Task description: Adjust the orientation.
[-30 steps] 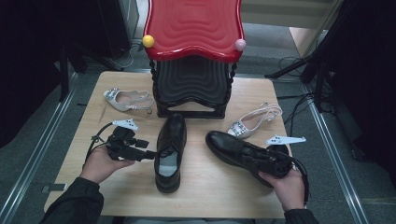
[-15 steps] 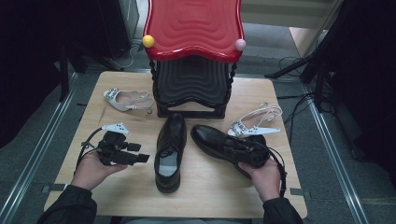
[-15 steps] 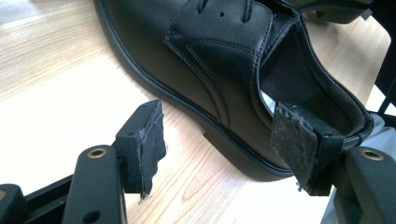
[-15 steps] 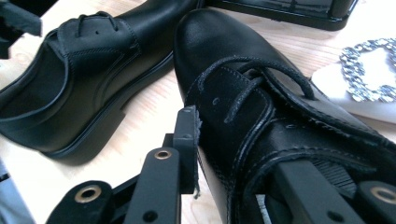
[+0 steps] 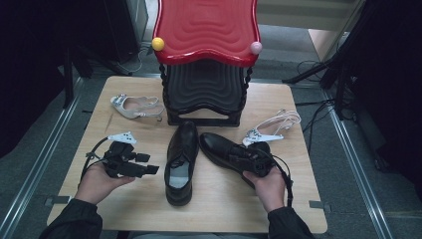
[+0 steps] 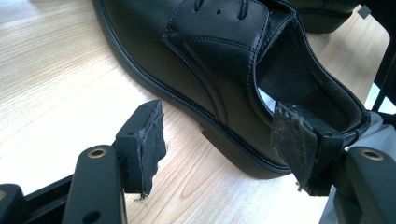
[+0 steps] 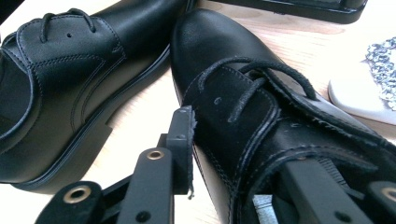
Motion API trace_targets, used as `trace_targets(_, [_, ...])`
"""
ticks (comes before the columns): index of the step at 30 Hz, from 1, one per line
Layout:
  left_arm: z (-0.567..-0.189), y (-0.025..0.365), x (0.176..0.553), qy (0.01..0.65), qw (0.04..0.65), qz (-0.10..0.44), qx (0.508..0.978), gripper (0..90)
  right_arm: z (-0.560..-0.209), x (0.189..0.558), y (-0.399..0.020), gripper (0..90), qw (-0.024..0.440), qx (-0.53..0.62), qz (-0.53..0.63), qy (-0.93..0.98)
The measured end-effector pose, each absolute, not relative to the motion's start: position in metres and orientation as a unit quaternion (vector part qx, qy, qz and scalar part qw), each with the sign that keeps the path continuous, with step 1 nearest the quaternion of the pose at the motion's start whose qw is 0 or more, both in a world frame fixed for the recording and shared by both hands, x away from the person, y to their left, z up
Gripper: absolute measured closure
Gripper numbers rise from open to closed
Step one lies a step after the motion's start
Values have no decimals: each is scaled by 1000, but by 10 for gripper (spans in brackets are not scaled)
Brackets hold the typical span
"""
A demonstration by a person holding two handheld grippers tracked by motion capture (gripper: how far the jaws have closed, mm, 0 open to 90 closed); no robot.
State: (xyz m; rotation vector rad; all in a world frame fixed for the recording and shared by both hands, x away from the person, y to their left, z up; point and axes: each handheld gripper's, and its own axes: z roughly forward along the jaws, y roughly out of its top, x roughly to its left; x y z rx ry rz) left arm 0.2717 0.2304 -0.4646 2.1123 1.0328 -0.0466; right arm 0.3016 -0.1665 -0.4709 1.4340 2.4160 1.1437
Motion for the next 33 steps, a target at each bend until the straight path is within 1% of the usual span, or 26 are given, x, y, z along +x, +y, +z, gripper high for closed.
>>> trace_targets(7, [-464, 229, 273, 403, 386, -18, 830, 346, -473, 298, -166, 604, 39, 461, 373, 805])
trace_targets(14, [-463, 227, 277, 399, 387, -18, 831, 346, -474, 294, -168, 578, 35, 452, 370, 811])
trace_targets(22, [-462, 224, 285, 393, 388, -20, 833, 346, -468, 283, -181, 554, 36, 442, 382, 811])
trace_targets(28, [-461, 219, 290, 386, 388, -21, 836, 346, -461, 272, -193, 591, 42, 427, 389, 815])
trace_targets(32, [-461, 217, 293, 383, 389, -22, 838, 346, -458, 268, -201, 653, 42, 427, 397, 811])
trace_targets(33, [-461, 217, 294, 382, 389, -23, 838, 346, -457, 267, -204, 686, 41, 428, 398, 810])
